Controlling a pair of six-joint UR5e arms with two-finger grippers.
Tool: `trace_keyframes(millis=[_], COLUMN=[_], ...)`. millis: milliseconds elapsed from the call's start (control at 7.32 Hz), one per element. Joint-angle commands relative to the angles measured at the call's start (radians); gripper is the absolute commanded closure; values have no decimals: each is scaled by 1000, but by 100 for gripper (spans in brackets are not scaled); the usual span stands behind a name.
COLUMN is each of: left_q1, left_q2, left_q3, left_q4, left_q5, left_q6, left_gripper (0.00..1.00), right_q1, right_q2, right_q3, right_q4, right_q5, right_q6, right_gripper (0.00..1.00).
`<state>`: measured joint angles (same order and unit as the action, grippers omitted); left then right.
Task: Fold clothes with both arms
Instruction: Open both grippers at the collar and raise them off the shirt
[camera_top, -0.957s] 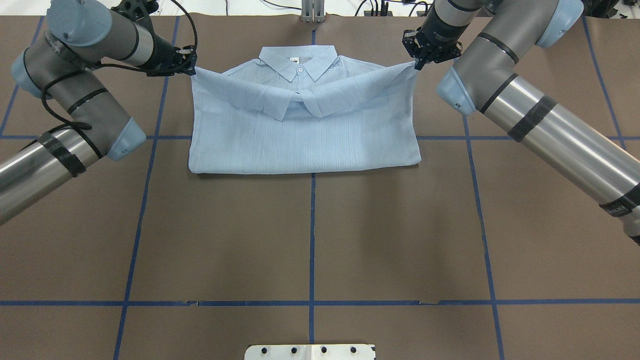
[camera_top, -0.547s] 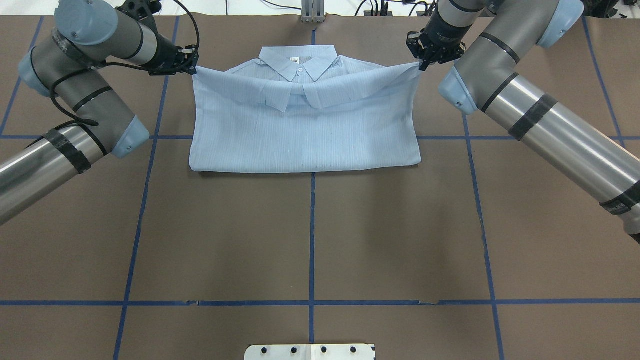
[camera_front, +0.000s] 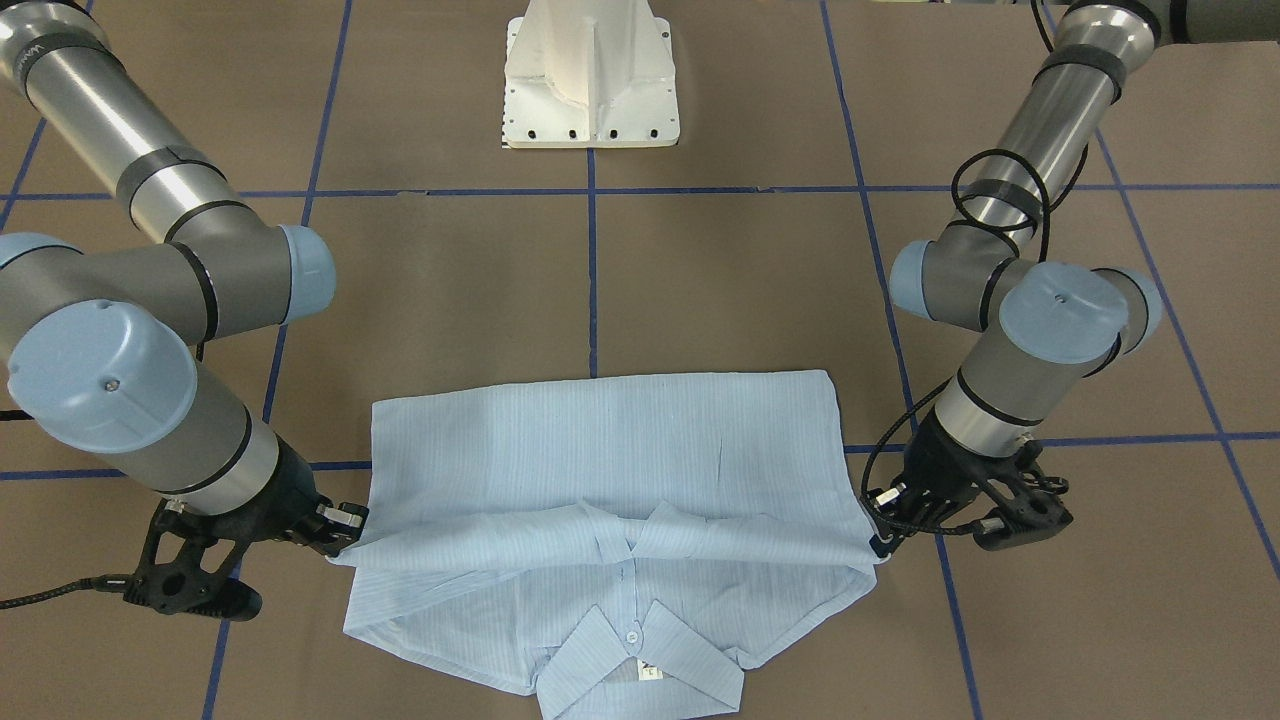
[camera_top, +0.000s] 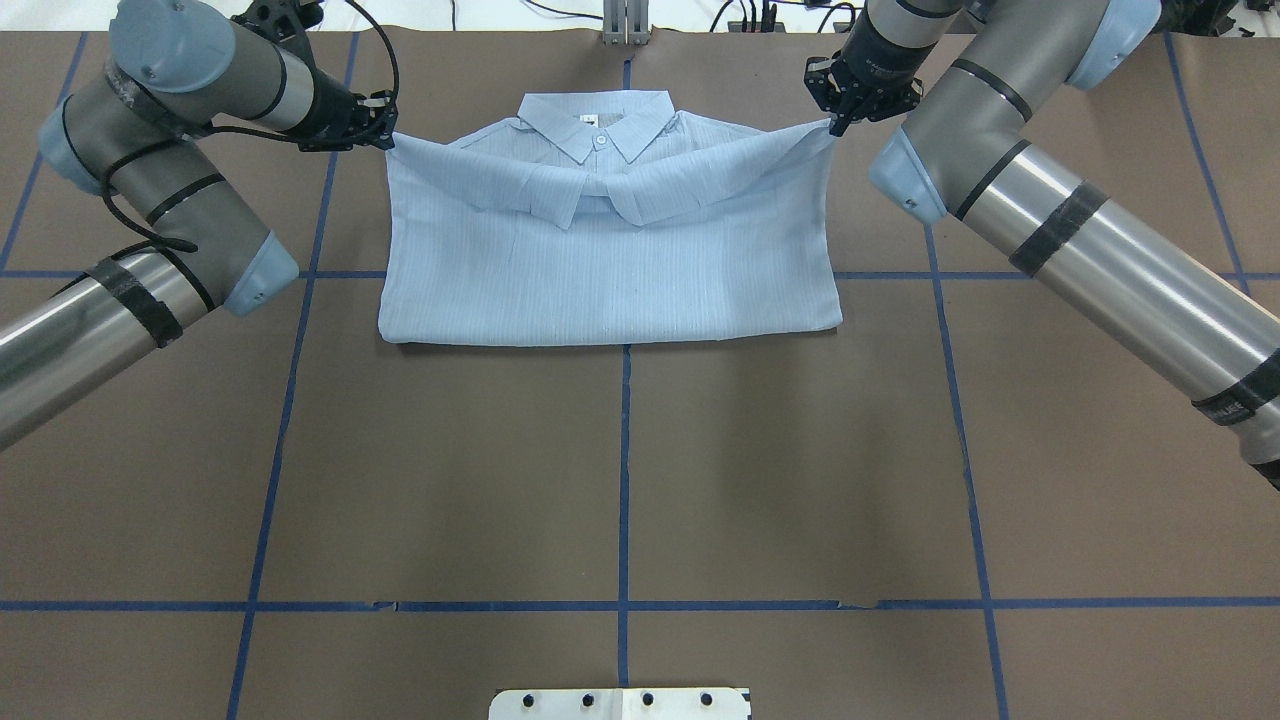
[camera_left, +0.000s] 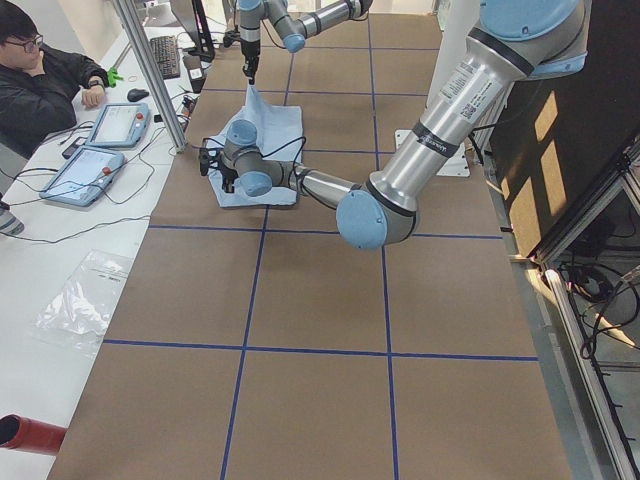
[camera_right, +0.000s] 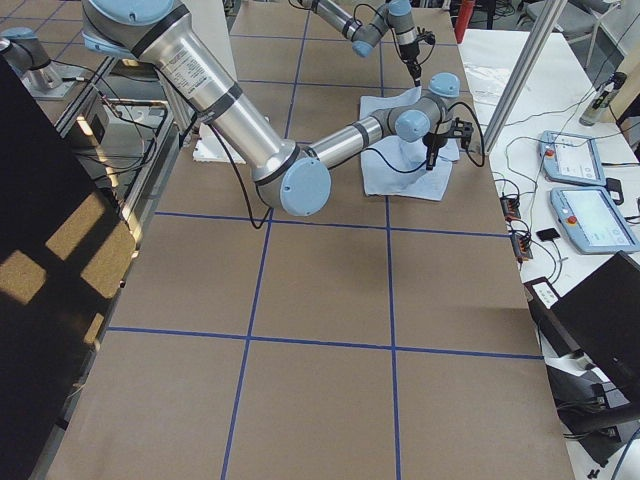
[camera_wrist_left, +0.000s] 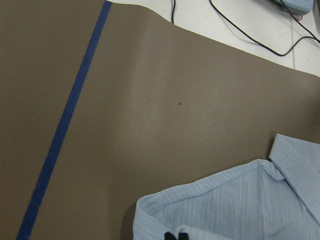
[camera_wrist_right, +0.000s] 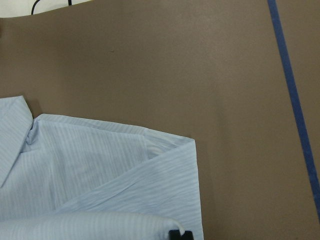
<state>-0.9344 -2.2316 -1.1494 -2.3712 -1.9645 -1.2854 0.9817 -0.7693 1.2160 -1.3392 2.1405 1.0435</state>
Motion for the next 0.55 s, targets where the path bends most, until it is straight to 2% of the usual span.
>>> trace_keyframes(millis=[0,273,410], left_q1=[-1,-26,-30], left_q2=[0,12,30], left_q3=[-4,-27,-64], left_q4=[-10,-7,4], left_q5=[3,-8,-45], left_q6=[-26,-26,-28], left_gripper=[1,0,0], right_q1=[-6,-3,-3], right_q2=[-16,-25,-33], right_q3=[-18,-19,-6], right_q4=[104,103,107], right_q5=[-20,-18,-13], right_q6=[9,-7,-25], right_gripper=[1,0,0])
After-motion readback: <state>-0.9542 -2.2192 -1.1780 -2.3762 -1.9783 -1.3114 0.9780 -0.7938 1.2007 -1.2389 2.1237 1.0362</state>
